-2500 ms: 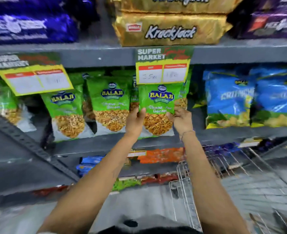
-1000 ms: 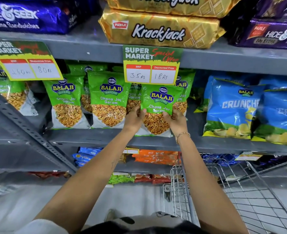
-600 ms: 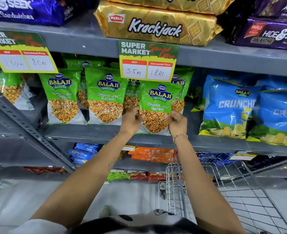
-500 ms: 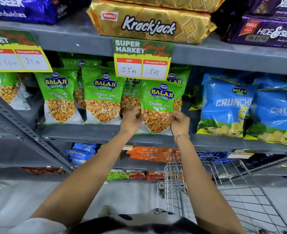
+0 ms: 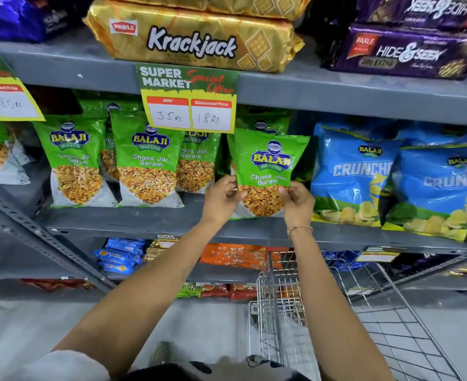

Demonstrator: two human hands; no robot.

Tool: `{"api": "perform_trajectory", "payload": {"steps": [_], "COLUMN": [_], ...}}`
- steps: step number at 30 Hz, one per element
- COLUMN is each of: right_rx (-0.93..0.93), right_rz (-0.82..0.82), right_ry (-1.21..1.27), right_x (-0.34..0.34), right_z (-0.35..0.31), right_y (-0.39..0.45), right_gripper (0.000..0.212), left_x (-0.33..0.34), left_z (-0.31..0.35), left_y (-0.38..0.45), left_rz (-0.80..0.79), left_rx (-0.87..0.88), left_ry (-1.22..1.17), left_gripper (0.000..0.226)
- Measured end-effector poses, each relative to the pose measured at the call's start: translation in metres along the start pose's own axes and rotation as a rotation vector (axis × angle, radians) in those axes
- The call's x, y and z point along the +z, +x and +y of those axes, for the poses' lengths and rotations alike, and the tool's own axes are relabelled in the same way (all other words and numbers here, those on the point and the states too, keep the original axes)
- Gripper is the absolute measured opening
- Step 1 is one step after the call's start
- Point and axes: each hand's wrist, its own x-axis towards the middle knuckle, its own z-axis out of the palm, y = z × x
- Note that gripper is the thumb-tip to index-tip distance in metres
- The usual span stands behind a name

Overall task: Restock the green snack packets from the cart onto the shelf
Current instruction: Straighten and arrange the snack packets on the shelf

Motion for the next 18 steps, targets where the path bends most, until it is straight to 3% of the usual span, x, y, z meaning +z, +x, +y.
{"api": "perform_trajectory", "payload": {"steps": [2,11,15,18], "right_rx": [-0.022,0.0,0.146,0.141], "right_rz": [-0.033,-0.103,-0.333,-0.333], "right_ry": [-0.072,-0.106,0.065,0.22], "right_x": [0.005,0.008,-0.001,-0.002], "right_z": [0.001,0.005,-0.013,-0.025], "right_y": [0.002,-0.001,0.004,0.017], "right_gripper": [0.006,0.028,0.055,0.056], "left_x": [0.002,0.005,0.0,-0.006], "left_z": [-0.005,-0.016,-0.001,0.025], "left_y": [0.004,0.013,0.02,0.038], "left_rz": [0.003,0.04,-0.015,-0.02], "left_rx": [-0.015,-0.044,-0.064,0.003], "left_ry": [0.015,0.006,-0.193,-0.278], "left_gripper": [0.039,0.045,0.05,0.041]}}
